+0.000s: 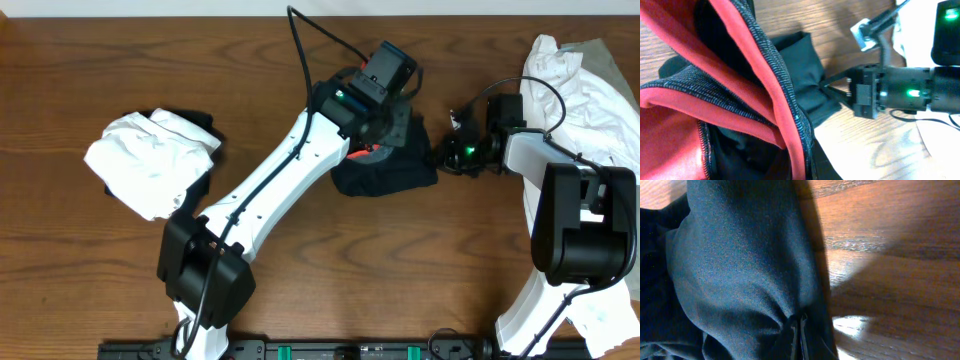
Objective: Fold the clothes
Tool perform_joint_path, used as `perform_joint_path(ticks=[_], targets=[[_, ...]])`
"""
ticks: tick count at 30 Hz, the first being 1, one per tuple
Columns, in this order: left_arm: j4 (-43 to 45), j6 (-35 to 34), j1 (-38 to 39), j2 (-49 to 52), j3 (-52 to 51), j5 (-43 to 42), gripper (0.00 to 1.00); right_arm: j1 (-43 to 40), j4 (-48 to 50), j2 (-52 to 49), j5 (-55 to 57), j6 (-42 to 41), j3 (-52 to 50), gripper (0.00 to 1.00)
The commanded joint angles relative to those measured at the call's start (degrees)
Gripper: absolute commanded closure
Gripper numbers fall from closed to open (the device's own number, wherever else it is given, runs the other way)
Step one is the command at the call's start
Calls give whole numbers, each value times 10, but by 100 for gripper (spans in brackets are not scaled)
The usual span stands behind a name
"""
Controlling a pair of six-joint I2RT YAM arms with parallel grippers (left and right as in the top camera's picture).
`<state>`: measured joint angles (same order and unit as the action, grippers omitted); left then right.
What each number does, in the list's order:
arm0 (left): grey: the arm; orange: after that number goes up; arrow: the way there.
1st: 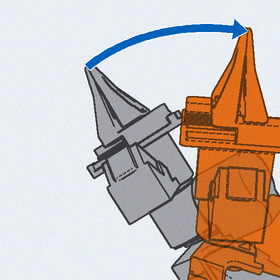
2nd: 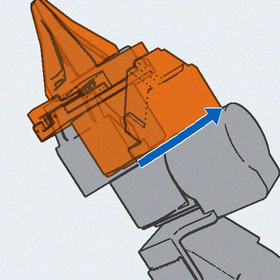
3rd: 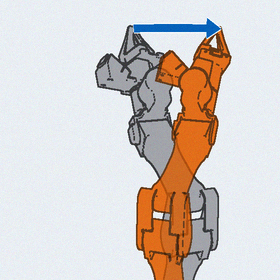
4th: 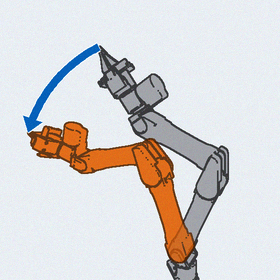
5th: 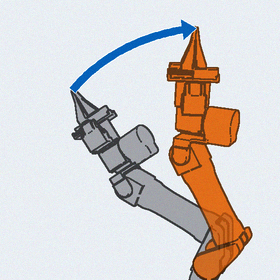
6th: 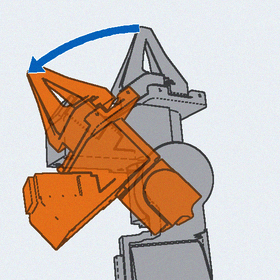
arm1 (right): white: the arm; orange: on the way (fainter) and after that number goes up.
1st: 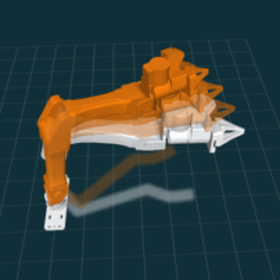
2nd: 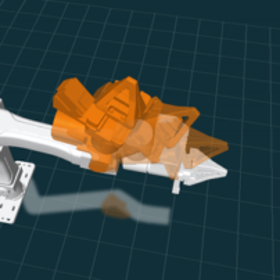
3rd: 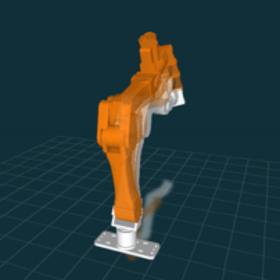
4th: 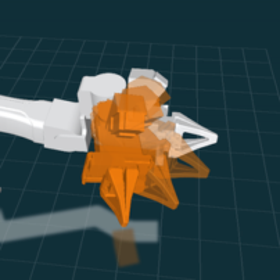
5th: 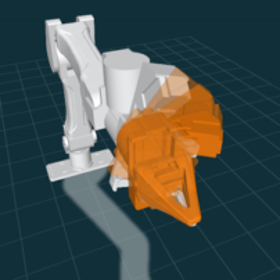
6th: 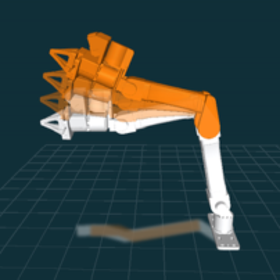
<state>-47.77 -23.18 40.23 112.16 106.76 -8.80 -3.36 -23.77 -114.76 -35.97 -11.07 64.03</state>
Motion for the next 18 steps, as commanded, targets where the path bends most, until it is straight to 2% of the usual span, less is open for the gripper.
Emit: perform_joint_path(ticks=[1,5,8,10,13,18], targets=[[0,-12,15,-11,14,-12,94,7,-13,-33,51,8,-12,95],[1,-14,28,5,14,5,94,7,-14,-33,51,8,-12,92],[1,-14,34,26,14,9,94,5,-16,-32,43,8,-12,73],[1,-14,38,43,14,9,94,-2,-22,-26,32,7,-12,66],[4,-13,42,65,14,9,94,-22,-37,-4,23,3,-12,60],[14,-13,42,88,14,9,91,-69,-80,52,23,-7,-12,59]])
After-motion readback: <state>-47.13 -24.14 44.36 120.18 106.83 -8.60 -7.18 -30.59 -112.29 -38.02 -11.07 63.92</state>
